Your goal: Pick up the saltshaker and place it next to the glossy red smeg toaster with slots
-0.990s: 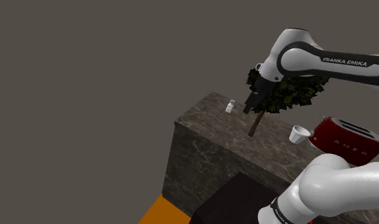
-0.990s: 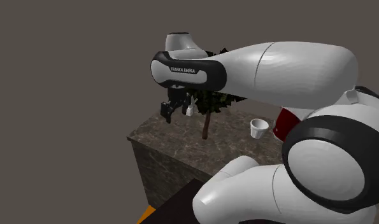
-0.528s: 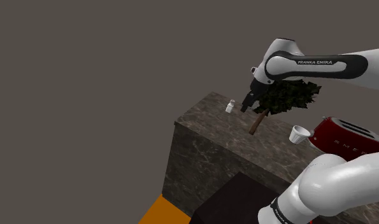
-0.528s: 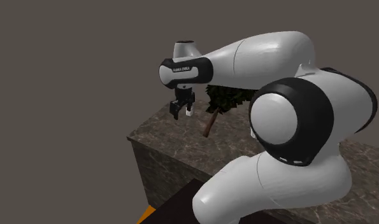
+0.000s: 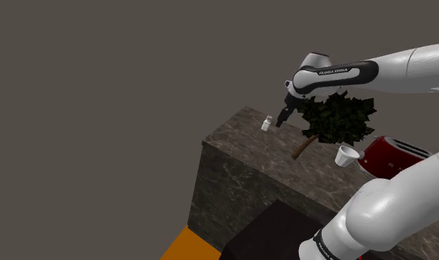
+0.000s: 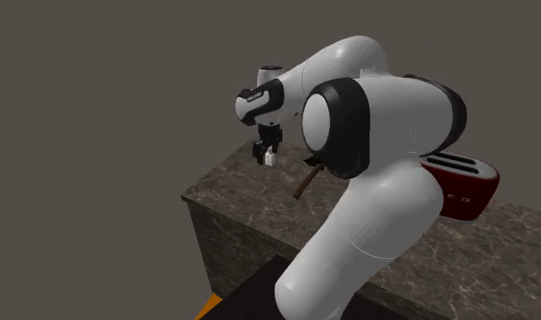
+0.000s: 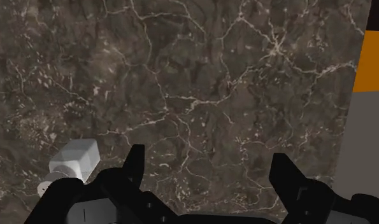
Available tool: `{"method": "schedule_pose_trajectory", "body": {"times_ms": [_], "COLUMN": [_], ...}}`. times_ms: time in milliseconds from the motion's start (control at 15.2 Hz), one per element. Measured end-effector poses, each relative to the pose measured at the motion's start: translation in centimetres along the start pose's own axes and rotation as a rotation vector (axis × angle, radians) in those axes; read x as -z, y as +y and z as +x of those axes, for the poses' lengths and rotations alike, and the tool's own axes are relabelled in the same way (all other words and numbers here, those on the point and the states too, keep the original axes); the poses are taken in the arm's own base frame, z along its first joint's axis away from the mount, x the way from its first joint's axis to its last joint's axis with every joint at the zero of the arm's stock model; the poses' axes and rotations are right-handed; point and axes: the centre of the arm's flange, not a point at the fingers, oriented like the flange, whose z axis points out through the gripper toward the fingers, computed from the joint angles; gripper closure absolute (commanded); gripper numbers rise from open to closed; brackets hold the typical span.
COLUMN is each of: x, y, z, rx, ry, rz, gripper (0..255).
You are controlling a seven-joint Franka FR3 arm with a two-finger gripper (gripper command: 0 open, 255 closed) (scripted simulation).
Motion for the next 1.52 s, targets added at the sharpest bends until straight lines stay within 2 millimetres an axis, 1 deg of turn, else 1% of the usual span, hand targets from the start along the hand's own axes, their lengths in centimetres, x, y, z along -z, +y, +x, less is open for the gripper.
{"method": "schedule_pose_trajectory", "body": {"times_ms": [66, 264, 396, 528, 660, 726, 792, 924, 1056, 1386, 1518], "x": [-0.9, -2.6, -3.5, -4.7, -5.4, -5.9, -6.6, -7.8, -8.8, -11.5, -12.1], "y": [1.2, 4.1, 6.5, 8.1, 9.9, 11.1, 12.1, 14.1, 14.8, 15.2, 15.2], "z": [0.4, 1.8, 3.1, 4.2, 5.0, 5.4, 6.4, 7.2, 7.7, 7.9, 7.8], "rx": [0.008, 0.034, 0.051, 0.068, 0.085, 0.093, 0.102, 0.119, 0.125, 0.128, 0.128], "ry": [0.001, 0.005, 0.007, 0.009, 0.012, 0.014, 0.015, 0.017, 0.018, 0.019, 0.019], "rz": [-0.004, -0.017, -0.026, -0.034, -0.042, -0.048, -0.052, -0.06, -0.062, -0.062, -0.062], "gripper": [0, 0, 0, 0, 0, 0, 0, 0, 0, 0, 0]}}
